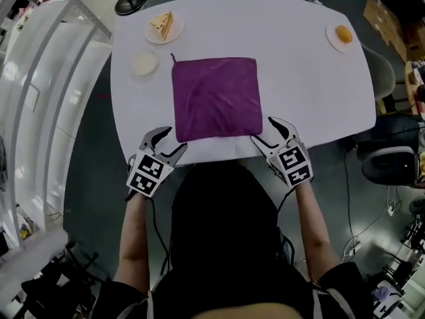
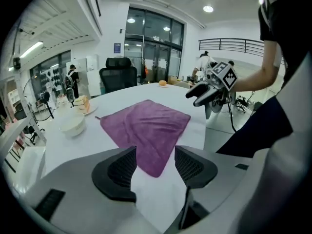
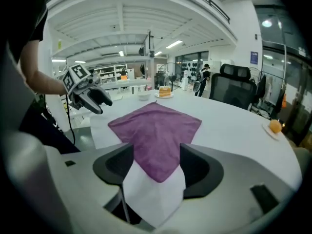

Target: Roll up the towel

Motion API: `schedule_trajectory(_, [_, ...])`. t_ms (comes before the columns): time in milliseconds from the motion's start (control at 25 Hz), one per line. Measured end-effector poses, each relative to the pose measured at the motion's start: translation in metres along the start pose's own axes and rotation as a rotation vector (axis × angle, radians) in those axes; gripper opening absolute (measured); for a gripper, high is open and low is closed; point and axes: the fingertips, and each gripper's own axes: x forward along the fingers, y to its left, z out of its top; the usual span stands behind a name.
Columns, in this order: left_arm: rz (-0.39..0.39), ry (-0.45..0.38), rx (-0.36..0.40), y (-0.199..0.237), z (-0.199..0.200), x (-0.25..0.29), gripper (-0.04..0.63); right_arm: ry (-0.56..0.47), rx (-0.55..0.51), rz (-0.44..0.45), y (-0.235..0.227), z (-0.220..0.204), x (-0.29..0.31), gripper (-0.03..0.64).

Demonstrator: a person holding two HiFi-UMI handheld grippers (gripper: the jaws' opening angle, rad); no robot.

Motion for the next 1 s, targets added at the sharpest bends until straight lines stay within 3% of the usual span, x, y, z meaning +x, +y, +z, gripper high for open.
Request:
schedule_trajectory(160, [-0.037, 0.093, 0.037, -0.011, -0.02, 0.016, 0.252, 0.06, -0.064, 0.068, 0.0, -0.021, 0.006, 0.307])
schedule_trajectory(480, [-0.071, 0.171, 0.034, -0.024, -0.04, 0.035, 0.252, 0.21, -0.2, 0.263, 0.02, -0.063, 0.026, 0.302])
schedule_trajectory(840, [-0.088, 0.253, 0.089, -0.02, -0.053, 0.047, 0.247, 0.259, -0.253, 0.318, 0.019, -0.068, 0.039, 0.249])
schedule_trajectory(1000, [-0.104, 0.3, 0.114, -0.014, -0.058, 0.05, 0.202, 0.311, -0.285, 0.334, 0.015, -0.075, 0.043, 0.249])
